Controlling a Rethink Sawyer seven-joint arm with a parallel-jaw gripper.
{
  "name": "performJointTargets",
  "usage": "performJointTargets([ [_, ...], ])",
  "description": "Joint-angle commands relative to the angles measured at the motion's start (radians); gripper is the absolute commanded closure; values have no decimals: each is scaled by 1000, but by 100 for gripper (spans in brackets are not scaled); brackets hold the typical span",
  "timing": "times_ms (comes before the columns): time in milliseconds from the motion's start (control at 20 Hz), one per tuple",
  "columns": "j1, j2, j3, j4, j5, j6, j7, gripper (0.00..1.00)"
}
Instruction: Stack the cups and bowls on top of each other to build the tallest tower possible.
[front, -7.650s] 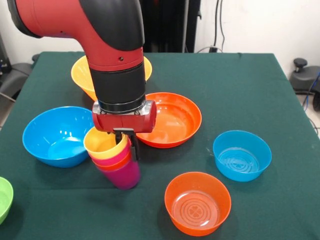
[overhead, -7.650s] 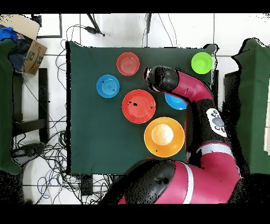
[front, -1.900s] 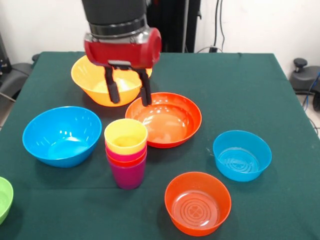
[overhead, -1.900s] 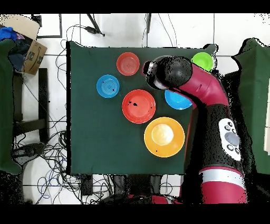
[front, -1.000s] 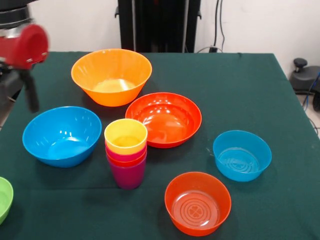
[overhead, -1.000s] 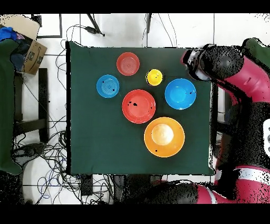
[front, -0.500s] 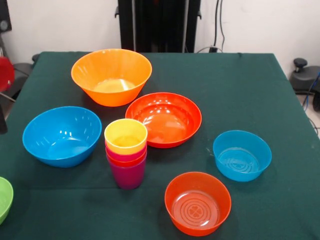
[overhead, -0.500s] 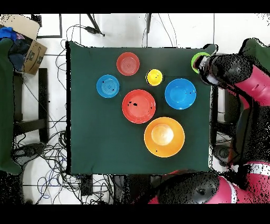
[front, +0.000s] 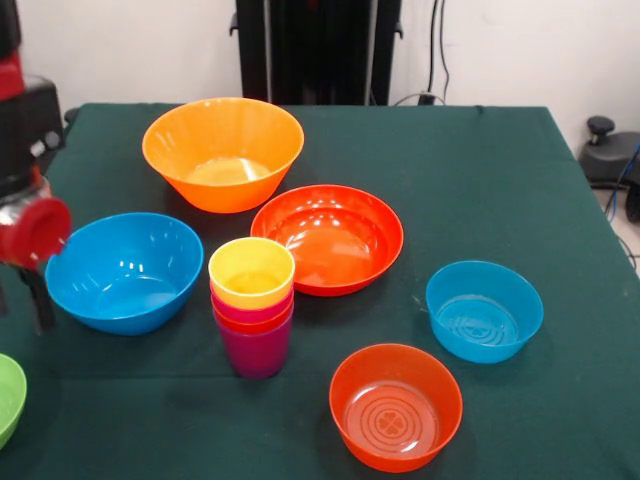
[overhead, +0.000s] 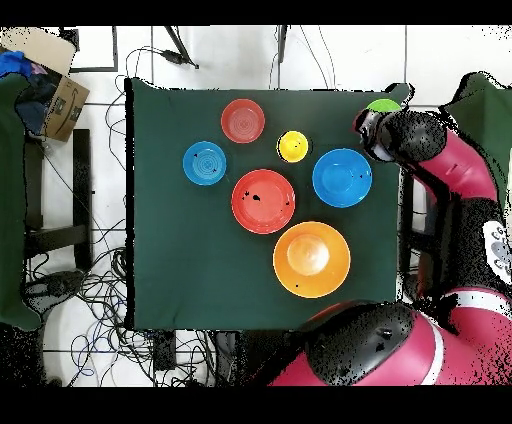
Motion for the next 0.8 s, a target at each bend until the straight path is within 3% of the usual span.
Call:
performJointTargets([
  [50,6,50,153,-9,-116,-54,-223,0],
  [800,-31,51,196,-21,-239,-48,-257,0],
])
